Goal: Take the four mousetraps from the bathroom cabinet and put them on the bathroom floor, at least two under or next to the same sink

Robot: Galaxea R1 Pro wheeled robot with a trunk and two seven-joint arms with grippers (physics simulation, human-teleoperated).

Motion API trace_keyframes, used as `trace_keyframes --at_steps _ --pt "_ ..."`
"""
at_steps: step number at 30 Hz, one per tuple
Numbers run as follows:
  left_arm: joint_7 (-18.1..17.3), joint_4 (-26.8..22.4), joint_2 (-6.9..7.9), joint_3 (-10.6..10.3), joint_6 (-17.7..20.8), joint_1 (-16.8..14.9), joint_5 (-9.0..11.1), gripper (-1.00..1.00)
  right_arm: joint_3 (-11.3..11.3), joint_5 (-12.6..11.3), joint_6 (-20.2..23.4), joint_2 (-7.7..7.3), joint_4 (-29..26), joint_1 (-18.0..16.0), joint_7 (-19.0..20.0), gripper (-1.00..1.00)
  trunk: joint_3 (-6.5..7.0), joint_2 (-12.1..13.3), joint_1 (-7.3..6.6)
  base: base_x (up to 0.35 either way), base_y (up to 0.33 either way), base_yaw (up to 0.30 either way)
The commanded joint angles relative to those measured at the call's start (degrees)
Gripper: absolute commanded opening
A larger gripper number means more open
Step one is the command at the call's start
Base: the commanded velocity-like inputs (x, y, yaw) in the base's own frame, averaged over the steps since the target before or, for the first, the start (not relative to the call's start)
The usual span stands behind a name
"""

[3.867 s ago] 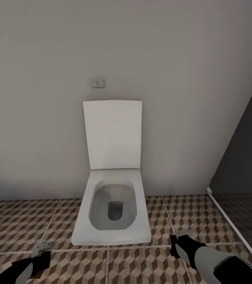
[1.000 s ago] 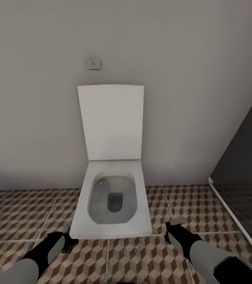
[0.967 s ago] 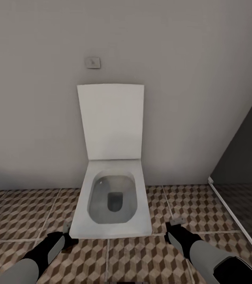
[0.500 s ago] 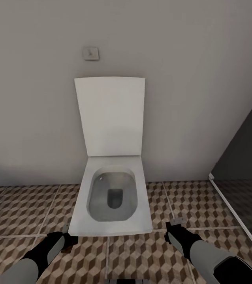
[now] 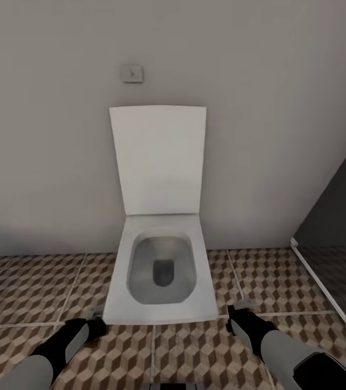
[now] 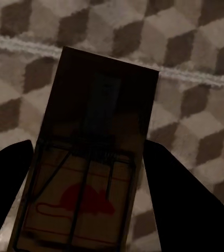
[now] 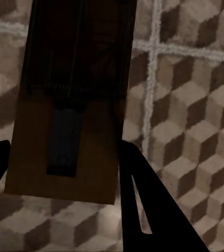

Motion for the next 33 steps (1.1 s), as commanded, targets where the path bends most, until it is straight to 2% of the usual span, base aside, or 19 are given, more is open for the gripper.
trace_keyframes --at_steps 1,9,33 --pt "0.4 -0.1 0.07 -0.5 0.2 0.0 0.6 -1.0 0.5 -0.8 0.2 -0.01 -0.1 0.0 -0.3 -1.0 -0.05 0.0 -0.01 0.0 0.273 0.0" --pt "0.4 -0.1 0.12 -0.5 0.1 0.0 0.6 -1.0 0.5 -0.7 0.2 -0.01 -0.1 0.0 0.1 -1.0 -0.05 0.0 -0.01 0.0 0.216 0.0" --pt "0.4 -0.1 0.06 -0.5 0.1 0.0 0.6 -1.0 0.4 -0.7 0.4 -0.5 -1.7 0.1 -0.3 -1.0 -0.05 0.0 -0.01 0.0 0.009 0.0"
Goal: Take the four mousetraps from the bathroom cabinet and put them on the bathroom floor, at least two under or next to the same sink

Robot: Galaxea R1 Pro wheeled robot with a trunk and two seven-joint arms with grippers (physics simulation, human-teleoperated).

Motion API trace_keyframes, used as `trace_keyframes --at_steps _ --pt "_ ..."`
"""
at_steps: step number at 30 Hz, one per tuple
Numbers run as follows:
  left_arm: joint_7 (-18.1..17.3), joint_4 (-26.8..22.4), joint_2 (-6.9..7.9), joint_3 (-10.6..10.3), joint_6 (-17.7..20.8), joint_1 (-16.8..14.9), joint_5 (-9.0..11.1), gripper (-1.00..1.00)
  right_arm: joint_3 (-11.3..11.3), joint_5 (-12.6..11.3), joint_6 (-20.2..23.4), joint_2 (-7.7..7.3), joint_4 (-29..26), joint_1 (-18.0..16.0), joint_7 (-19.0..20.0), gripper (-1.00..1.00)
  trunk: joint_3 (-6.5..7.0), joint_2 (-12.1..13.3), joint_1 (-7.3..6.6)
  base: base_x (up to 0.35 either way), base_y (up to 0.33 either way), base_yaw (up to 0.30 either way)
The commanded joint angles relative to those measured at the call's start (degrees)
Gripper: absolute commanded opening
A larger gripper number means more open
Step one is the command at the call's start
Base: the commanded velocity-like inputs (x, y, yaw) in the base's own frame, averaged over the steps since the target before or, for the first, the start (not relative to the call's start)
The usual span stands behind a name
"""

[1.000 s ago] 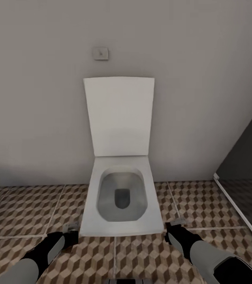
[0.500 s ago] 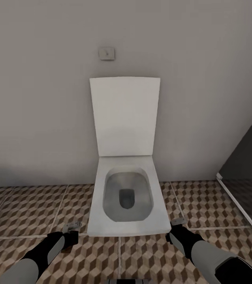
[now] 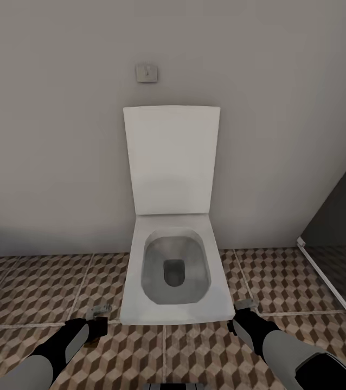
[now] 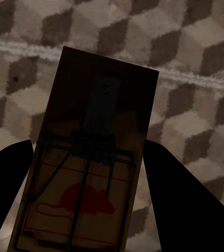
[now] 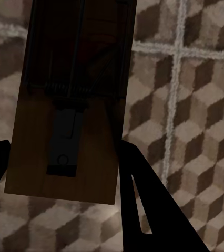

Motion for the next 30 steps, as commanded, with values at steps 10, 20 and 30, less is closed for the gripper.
trace_keyframes --at_steps 10,20,30 --pt "0.4 -0.1 0.06 -0.5 0.2 0.0 0.6 -1.0 0.3 -0.8 0.2 0.36 -1.4 0.0 0.0 -1.0 -0.04 0.0 -0.02 0.0 -0.053 0.0" --pt "0.4 -0.1 0.06 -0.5 0.2 0.0 0.6 -1.0 0.3 -0.8 0.3 0.44 -1.4 0.0 0.1 -1.0 -0.04 0.0 -0.02 0.0 -0.043 0.001" --pt "0.3 -0.1 0.06 -0.5 0.2 0.0 0.6 -1.0 0.3 -0.8 0.1 0.31 -1.4 0.0 0.1 -1.0 -0.04 0.0 -0.02 0.0 -0.002 0.135"
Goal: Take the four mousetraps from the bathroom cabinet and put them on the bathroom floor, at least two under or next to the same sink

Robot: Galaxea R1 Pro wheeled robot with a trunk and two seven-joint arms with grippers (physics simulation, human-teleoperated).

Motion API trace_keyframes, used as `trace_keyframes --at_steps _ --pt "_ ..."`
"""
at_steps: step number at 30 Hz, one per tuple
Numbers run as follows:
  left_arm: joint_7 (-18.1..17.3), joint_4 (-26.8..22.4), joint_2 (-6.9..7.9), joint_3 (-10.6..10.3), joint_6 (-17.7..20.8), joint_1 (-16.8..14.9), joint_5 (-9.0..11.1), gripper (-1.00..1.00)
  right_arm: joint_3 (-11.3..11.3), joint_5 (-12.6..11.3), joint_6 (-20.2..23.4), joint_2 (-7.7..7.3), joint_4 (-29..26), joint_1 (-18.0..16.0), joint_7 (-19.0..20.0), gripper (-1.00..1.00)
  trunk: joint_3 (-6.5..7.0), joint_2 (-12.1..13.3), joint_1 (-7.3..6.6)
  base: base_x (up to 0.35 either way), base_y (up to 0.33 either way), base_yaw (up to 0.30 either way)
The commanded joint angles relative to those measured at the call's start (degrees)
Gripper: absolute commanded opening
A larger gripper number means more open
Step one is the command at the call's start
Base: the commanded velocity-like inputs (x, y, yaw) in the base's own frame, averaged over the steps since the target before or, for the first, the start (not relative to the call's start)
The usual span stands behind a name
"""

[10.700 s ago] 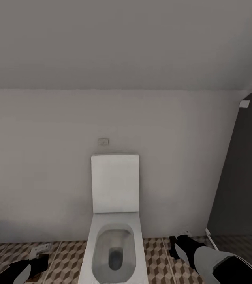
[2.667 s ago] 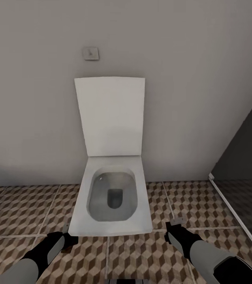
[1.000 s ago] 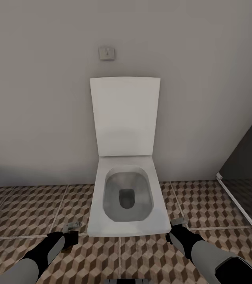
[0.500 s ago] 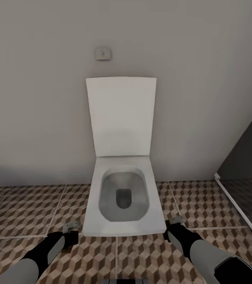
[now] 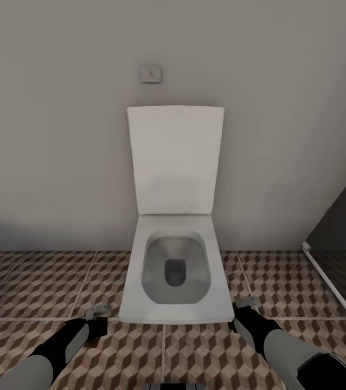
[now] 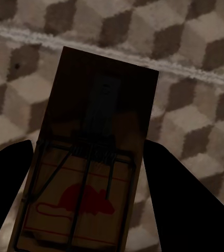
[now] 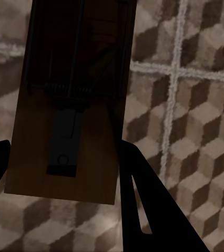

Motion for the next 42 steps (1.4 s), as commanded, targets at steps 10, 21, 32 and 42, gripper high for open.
trace_keyframes --at_steps 10,21,32,42 --pt "0.4 -0.1 0.06 -0.5 0.2 0.0 0.6 -1.0 0.3 -0.8 -0.1 0.56 -0.1 0.0 -0.4 -1.0 -0.04 0.0 -0.01 0.0 0.0 0.016" --pt "0.4 -0.1 0.03 -0.5 0.2 0.0 0.6 -1.0 0.3 -0.8 0.0 0.21 -0.1 0.0 -0.4 -1.0 -0.04 0.0 -0.01 0.0 0.0 0.0" --pt "0.4 -0.1 0.05 -0.5 0.1 0.0 0.6 -1.0 0.3 -0.8 -0.1 0.23 -0.1 0.0 -0.4 -1.0 -0.04 0.0 -0.01 0.0 -0.035 0.0" --pt "0.4 -0.2 -0.01 -0.4 0.2 0.0 0.6 -1.0 0.2 -0.8 0.2 0.15 -0.1 -0.1 -0.6 -1.0 -0.04 0.0 -0.01 0.0 -0.002 0.0"
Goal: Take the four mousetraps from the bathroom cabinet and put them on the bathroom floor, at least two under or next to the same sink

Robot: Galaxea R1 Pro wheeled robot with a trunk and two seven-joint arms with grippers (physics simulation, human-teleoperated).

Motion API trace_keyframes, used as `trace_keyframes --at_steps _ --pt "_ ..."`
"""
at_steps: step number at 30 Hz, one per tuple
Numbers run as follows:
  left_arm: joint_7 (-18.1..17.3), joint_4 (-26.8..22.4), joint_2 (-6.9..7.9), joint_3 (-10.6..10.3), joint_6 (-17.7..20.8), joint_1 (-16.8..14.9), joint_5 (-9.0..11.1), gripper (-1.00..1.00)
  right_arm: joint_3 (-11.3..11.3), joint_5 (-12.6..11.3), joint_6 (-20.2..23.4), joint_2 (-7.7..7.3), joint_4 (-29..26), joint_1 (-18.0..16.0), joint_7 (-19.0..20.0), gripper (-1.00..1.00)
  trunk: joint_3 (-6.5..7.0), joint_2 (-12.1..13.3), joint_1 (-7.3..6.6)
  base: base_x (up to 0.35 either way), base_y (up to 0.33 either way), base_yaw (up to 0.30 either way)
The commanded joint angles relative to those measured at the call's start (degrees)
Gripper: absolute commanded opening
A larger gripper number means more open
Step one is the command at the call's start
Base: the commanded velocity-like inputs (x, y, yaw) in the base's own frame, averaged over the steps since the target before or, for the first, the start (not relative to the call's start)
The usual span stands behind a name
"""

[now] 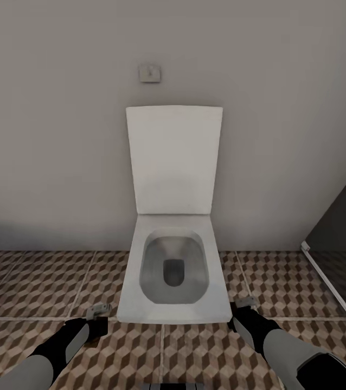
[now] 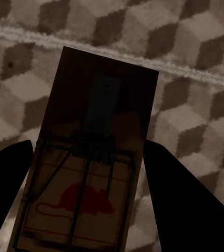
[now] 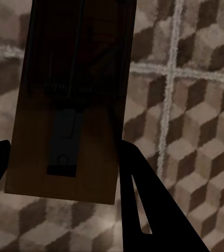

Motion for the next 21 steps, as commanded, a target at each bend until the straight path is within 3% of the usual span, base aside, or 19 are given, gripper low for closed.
trace_keyframes --at_steps 1,9,21 --pt "0.4 -0.1 0.07 -0.4 0.2 0.0 0.6 -1.0 0.3 -0.8 0.4 -0.03 -0.1 0.0 -0.3 -1.0 -0.05 0.0 -0.01 0.0 0.0 0.0" --pt "0.4 -0.6 0.05 -0.2 0.2 0.0 0.6 -1.0 -1.8 -0.8 0.7 -0.16 -0.1 0.0 -0.3 -1.0 -0.05 0.0 -0.01 0.0 0.0 0.0" --pt "0.4 -1.7 0.05 -0.1 0.4 0.0 0.6 -1.0 -2.5 -0.8 0.7 -0.18 -0.2 0.0 -0.4 -1.0 -2.71 -0.2 0.3 0.0 0.0 0.0"
